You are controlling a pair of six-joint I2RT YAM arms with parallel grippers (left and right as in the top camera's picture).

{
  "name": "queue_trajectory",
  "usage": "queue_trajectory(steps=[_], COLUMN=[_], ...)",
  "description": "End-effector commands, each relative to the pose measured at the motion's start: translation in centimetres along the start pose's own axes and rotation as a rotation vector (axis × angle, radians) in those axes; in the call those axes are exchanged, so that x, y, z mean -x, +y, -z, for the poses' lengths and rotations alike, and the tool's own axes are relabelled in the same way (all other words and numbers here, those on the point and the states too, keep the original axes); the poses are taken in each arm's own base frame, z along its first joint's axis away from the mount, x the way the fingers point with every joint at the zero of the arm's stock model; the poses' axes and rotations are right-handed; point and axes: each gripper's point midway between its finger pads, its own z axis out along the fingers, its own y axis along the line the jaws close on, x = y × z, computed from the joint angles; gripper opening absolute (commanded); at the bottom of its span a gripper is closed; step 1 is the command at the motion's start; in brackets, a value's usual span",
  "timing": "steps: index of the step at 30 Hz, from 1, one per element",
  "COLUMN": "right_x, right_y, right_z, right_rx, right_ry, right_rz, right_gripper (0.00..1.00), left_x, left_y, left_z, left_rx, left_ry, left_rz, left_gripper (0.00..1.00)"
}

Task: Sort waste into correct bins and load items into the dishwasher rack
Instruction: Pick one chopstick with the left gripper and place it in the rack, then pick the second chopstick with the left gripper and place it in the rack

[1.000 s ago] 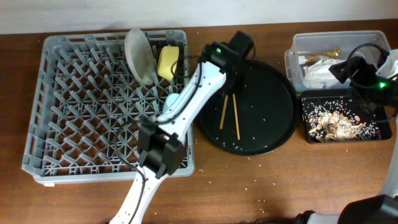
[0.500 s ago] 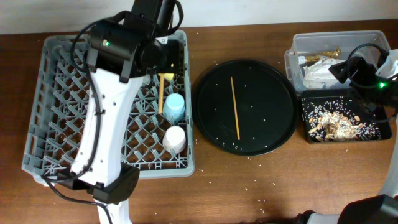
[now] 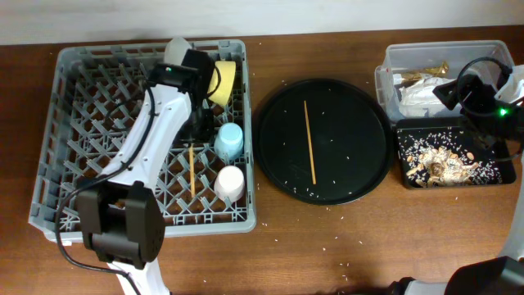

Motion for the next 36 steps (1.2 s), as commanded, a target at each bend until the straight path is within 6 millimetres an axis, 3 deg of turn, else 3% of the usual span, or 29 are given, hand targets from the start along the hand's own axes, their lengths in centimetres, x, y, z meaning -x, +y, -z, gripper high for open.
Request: queue_trajectory(steps=[1,2,4,6,8,9,11,13,14,19,20,23,27,29,32,33,34,36], right_x=[0.2,0.2,0.2,0.2,0.2,0.2,0.2,0.2,0.2,0.2,0.2,0.2,0.2,0.2,0.2,0.2,0.2,0.2], right_y=[-0.3,-0.3,-0.3,-0.3,-0.3,-0.3,-0.3,-0.3,-0.3,-0.3,-0.3,-0.3,-0.3,-0.3,-0.3,-0.3,-0.3,-0.3], right_z=[0.0,0.0,0.0,0.0,0.0,0.0,0.0,0.0,0.0,0.0,0.0,0.0,0.0,0.0,0.0,0.0,0.0,0.0], right_rx=[-0.013,-0.013,-0.013,-0.013,-0.013,-0.013,-0.013,-0.013,-0.013,-0.013,-0.013,-0.013,-0.013,-0.013,-0.013,-0.013,-0.013,-0.013], right_ry=[-0.006,-0.005,-0.005,-0.005,-0.006,-0.006,-0.006,-0.005,-0.005,-0.006,-0.006,-0.006,-0.005,-0.006,-0.006,-0.005,-0.006,-0.005], right_rz=[0.001,0.001,0.001,0.001,0.001,0.002,0.002,0.001,0.001,0.002,0.001,0.001,0.001,0.001,0.001,0.001,0.001,0.001], right_gripper=[0.98,0.98,0.98,0.99,0.99,0.98,0.98,0.98,0.98,0.98,0.99,0.98,0.98,0.98,0.98,0.98,0.98,0.98], left_x=[0.7,1.2,2.7,4.2,3.6,2.8,1.0,-1.1,-1.5,-2.0,-2.2,-2.2,-2.2,-1.5,2.2,2.8,2.9,2.4], left_y=[-0.3,-0.6,-3.0,-9.1,-16.0,-20.0,-26.1,-28.8,-29.3,-29.7,-29.8,-29.7,-29.8,-29.8,-24.4,-22.5,-19.4,-15.8], left_z=[0.7,1.7,5.5,9.3,10.0,9.2,4.4,-2.3,-3.6,-6.8,-7.4,-7.5,-7.8,-5.6,5.7,8.7,12.2,16.3], left_rx=[-0.023,-0.031,-0.075,-0.191,-0.289,-0.317,-0.317,-0.271,-0.274,-0.255,-0.253,-0.248,-0.240,-0.239,-0.121,-0.104,-0.059,-0.051], left_ry=[-0.039,-0.063,-0.164,-0.322,-0.392,-0.406,-0.366,-0.257,-0.227,-0.184,-0.169,-0.167,-0.166,-0.185,-0.323,-0.362,-0.403,-0.446], left_rz=[0.010,0.006,-0.032,-0.085,-0.167,-0.225,-0.319,-0.333,-0.334,-0.323,-0.326,-0.327,-0.333,-0.341,-0.296,-0.272,-0.244,-0.249], left_gripper=[0.65,0.66,0.66,0.65,0.65,0.65,0.65,0.65,0.64,0.49,0.38,0.14,0.00,0.00,0.00,0.00,0.00,0.00])
